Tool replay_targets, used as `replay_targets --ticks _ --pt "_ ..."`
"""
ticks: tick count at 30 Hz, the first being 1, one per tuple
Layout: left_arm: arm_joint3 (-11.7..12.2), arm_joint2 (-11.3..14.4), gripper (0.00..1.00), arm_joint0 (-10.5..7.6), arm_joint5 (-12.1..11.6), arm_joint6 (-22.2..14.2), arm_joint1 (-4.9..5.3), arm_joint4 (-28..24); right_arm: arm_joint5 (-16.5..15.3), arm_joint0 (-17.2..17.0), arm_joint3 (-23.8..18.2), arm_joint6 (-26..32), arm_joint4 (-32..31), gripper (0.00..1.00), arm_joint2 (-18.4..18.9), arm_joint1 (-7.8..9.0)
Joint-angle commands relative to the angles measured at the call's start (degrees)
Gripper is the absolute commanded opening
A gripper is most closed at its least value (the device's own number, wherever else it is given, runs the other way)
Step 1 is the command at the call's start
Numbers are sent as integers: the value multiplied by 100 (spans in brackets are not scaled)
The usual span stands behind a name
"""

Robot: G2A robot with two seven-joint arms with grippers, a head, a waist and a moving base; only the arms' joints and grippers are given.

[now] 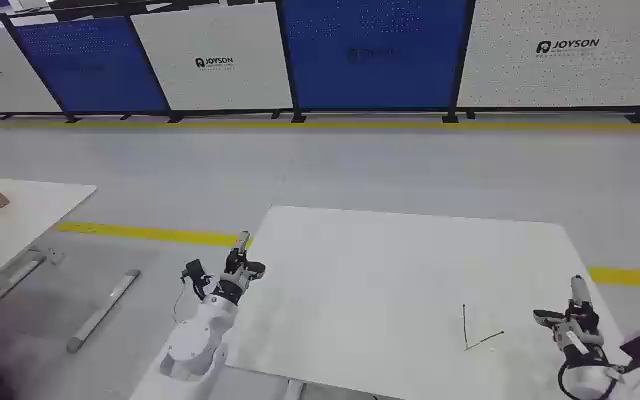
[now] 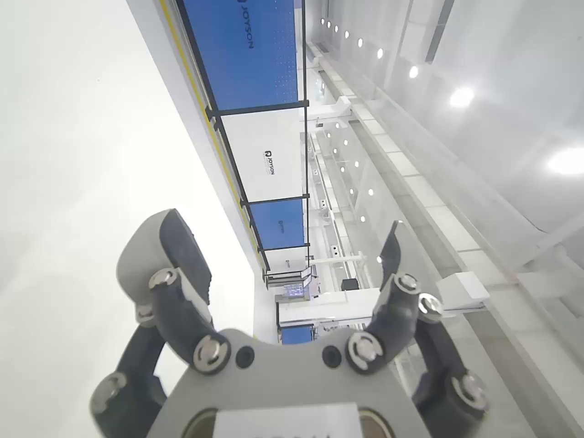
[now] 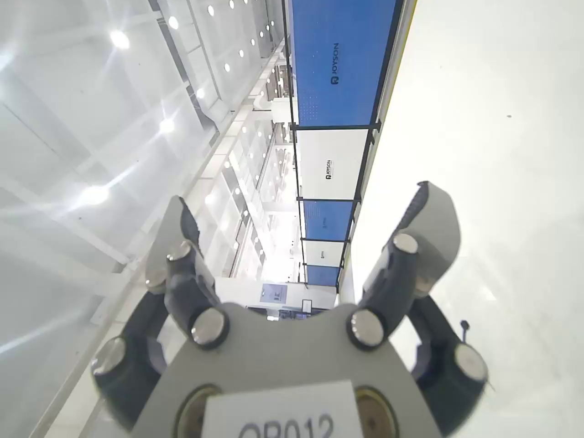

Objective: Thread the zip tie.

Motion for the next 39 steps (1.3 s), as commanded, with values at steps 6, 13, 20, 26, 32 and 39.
replay_targets --ticks 6,13,20,26,32,39 --pt "0 0 100 0 0 0 0 0 -36 39 6 738 -820 100 18 50" --pt "0 0 100 0 0 0 0 0 133 62 -39 2726 -837 100 613 203" --pt "0 0 100 0 0 0 0 0 133 62 -39 2726 -837 100 613 203" --pt "0 0 100 0 0 0 0 0 133 62 -39 2726 -837 100 613 203" --pt "0 0 100 0 0 0 0 0 166 165 90 3499 -851 100 671 255" --pt "0 0 100 0 0 0 0 0 266 565 584 5398 -1009 100 1159 450"
